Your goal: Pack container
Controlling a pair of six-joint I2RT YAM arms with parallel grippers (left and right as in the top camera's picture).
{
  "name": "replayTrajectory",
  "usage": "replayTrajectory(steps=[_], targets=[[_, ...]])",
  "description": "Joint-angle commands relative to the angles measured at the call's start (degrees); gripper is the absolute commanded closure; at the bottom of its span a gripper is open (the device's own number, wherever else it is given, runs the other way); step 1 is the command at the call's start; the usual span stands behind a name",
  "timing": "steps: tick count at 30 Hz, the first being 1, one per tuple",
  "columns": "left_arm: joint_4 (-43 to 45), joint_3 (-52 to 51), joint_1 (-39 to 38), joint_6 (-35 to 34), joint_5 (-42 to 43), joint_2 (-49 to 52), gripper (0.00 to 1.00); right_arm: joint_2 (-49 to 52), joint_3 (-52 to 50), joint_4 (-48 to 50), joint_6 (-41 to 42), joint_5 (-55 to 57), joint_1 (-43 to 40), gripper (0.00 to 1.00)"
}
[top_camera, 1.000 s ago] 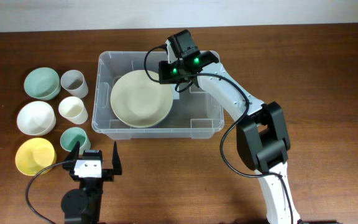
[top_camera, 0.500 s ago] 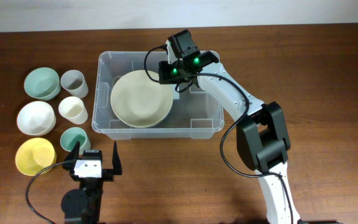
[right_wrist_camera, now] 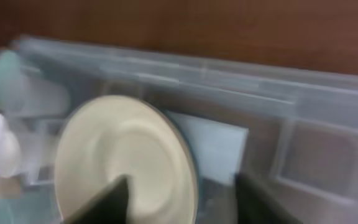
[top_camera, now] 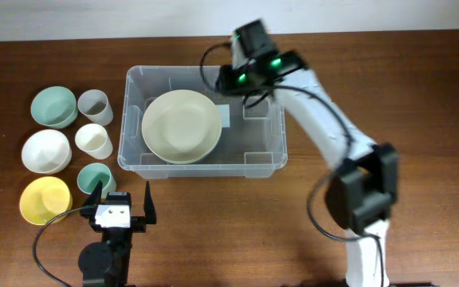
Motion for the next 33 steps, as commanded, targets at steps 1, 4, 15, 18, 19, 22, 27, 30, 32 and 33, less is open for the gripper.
replayTrajectory(steps=[1, 4, 15, 18, 19, 22, 27, 30, 32, 33], targets=[[-0.26, -0.22, 0.35, -0.55, -0.37, 0.04, 0.00, -10.38, 3.78, -2.58, -0.83, 2.84, -4.02, 0.28], [-0.26, -0.22, 0.35, -0.55, -0.37, 0.04, 0.00, -16.35, 3.93, -6.45, -0.79, 3.39, -8.52, 0.05], [-0.26, -0.22, 0.35, -0.55, -0.37, 0.04, 0.00, -24.61, 3.80, -29.11, 1.36, 12.61, -29.99, 0.01], [-0.26, -0.22, 0.35, -0.55, -0.37, 0.04, 0.00, -23.43, 2.82, -34.05, 1.33, 13.77, -34.49, 0.01], [-0.26, -0.22, 0.35, -0.52, -0.37, 0.04, 0.00, -22.82, 1.75, -35.34, 1.33, 15.08, -36.15, 0.01], [-0.26, -0.22, 0.35, -0.52, -0.37, 0.04, 0.00, -21.20, -1.25, -35.91, 1.33, 16.68, -38.86, 0.01], [-0.26, -0.22, 0.35, -0.52, -0.37, 0.04, 0.00, -19.21, -4.85, -35.89, 1.33, 16.70, -41.55, 0.01], [-0.26, -0.22, 0.35, -0.55, -0.37, 0.04, 0.00, -18.10, -5.46, -35.87, 1.11, 16.96, -42.27, 0.01], [-0.26, -0.22, 0.35, -0.55, -0.37, 0.04, 0.00, -17.33, -5.60, -35.89, 1.11, 17.70, -42.34, 0.01], [-0.26, -0.22, 0.35, -0.55, -0.37, 0.04, 0.00, -16.96, -5.68, -35.87, 1.11, 18.49, -42.32, 0.01]])
